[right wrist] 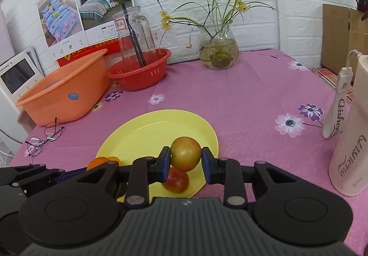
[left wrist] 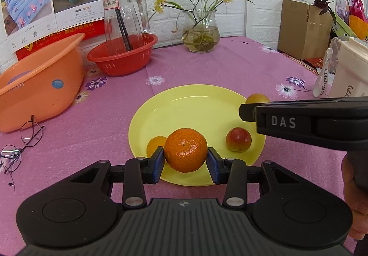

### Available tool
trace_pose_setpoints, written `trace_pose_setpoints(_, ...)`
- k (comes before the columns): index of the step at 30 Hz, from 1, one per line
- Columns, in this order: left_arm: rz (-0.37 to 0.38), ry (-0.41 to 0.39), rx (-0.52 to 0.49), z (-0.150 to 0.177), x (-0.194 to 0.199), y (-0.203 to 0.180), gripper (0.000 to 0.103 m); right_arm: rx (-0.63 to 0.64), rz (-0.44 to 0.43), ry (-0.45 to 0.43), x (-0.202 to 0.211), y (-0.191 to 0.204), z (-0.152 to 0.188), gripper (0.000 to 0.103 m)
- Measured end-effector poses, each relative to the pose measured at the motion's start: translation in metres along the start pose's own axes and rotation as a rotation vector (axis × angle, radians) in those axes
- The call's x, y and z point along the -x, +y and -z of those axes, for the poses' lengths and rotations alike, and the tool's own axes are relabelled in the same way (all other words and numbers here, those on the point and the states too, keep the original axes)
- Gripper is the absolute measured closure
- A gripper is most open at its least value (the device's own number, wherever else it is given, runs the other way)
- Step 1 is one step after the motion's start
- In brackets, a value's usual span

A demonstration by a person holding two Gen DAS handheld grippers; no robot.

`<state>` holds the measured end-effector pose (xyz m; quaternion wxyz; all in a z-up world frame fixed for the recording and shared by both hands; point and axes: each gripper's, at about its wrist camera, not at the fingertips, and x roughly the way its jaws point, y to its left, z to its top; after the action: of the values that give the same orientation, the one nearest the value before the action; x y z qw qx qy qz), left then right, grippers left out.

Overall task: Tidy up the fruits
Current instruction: 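Carry the tangerine with left tool while right tool carries the apple to the plate, then open left tool over the plate while right tool releases its apple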

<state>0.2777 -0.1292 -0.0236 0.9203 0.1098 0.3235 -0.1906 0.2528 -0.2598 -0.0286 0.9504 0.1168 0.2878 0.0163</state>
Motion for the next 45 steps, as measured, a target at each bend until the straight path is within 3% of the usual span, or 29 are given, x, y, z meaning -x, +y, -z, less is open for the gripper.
trace_pose_setpoints(25,0.012,0.057,-0.012,0.003,-0.016,-0.007,0.066,-0.036,0.013,0.032,-0.021,-0.001,0.003,0.026)
trace_pose_setpoints(37,-0.003,0.025,-0.021,0.005,-0.008,-0.008,0.061,-0.030,0.024,0.044,-0.025,0.000,0.002,0.026)
trace_pose_setpoints(45,-0.045,-0.026,-0.022,0.008,0.019,0.002,0.053,-0.069,0.015,-0.009,0.007,-0.006,-0.004,0.026)
